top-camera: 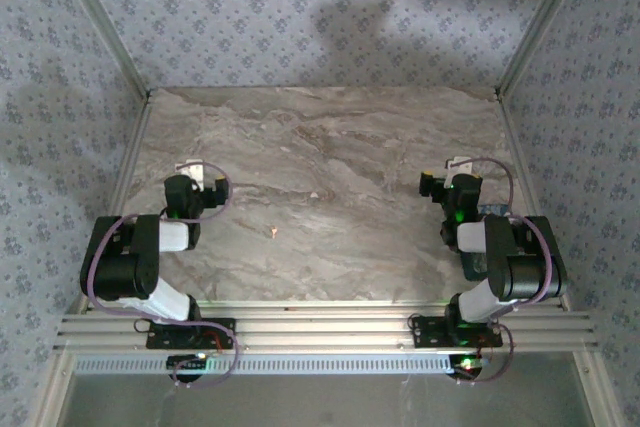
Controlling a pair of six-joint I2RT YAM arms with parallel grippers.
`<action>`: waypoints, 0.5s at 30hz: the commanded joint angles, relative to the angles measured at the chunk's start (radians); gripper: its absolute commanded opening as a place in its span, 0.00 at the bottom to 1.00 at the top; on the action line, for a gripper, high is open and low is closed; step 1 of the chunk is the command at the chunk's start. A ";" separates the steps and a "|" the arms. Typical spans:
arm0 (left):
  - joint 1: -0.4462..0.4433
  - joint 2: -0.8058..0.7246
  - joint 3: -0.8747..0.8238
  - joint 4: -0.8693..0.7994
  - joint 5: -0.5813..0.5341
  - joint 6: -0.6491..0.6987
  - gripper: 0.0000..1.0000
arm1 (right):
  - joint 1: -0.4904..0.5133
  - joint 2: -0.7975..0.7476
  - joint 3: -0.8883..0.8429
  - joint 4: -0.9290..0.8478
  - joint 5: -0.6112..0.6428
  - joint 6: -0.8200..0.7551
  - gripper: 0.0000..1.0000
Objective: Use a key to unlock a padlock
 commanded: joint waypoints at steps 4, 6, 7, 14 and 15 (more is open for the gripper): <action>0.007 -0.004 0.025 0.024 0.020 -0.017 0.98 | -0.009 0.001 0.012 -0.010 -0.013 -0.007 1.00; 0.007 -0.006 0.023 0.025 0.019 -0.017 0.98 | -0.011 0.001 0.010 -0.010 -0.015 -0.007 1.00; 0.006 -0.006 0.023 0.028 0.020 -0.017 0.98 | -0.013 0.000 0.010 -0.010 -0.021 -0.006 1.00; -0.009 -0.145 0.145 -0.334 0.002 -0.035 0.98 | -0.013 -0.050 0.051 -0.124 -0.066 -0.024 1.00; -0.009 -0.173 0.187 -0.436 -0.001 -0.049 0.98 | -0.010 -0.077 0.075 -0.189 -0.058 -0.022 1.00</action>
